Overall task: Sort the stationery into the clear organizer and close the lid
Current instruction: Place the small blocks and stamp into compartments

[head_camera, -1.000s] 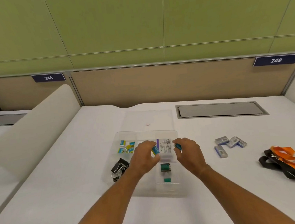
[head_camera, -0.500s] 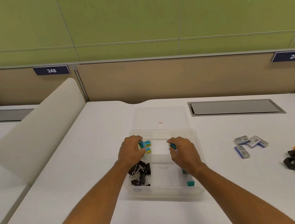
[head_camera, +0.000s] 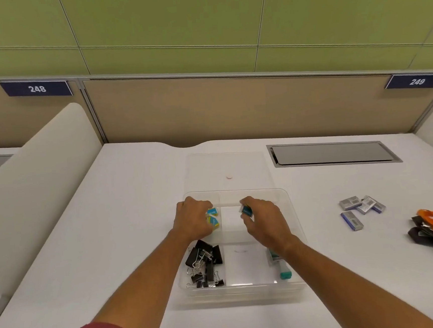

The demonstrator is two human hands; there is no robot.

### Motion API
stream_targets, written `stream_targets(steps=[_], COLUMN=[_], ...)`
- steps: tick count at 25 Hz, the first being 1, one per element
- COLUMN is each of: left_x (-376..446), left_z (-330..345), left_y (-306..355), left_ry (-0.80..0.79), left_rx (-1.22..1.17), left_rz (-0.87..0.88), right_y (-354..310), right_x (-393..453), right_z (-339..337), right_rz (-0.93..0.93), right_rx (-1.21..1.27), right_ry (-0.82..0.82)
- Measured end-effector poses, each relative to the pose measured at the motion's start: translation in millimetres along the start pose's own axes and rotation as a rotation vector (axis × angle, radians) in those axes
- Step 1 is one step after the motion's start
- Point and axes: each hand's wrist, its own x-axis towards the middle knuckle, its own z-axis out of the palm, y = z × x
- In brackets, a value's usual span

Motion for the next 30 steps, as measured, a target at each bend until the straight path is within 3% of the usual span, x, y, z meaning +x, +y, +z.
stream_targets(steps=[6, 15, 22, 30], left_x=[-9.5, -33.7, -36.1, -27.6], left_z=[-7.3, -14.4, -12.8, -6.6], left_y=[-23.7, -56.7, -50.3, -4.0], left_ry=[0.129, 0.128, 0.153, 0.211], left_rx=[-0.058, -0.062, -0.024, 0.116], left_rz=[0.026, -0.053, 0.002, 0.108], right_y=[-31.9, -66.4, -58.4, -15.3], right_x=[21.8, 39.9, 33.0, -2.0], right_z=[11.0, 45.3, 38.6, 12.0], right_rz=[-0.074, -0.072, -0.034, 0.066], right_rx=[-0.022, -0.025, -0.034, -0.249], right_ry=[-0.082, -0.245, -0.108, -0.019])
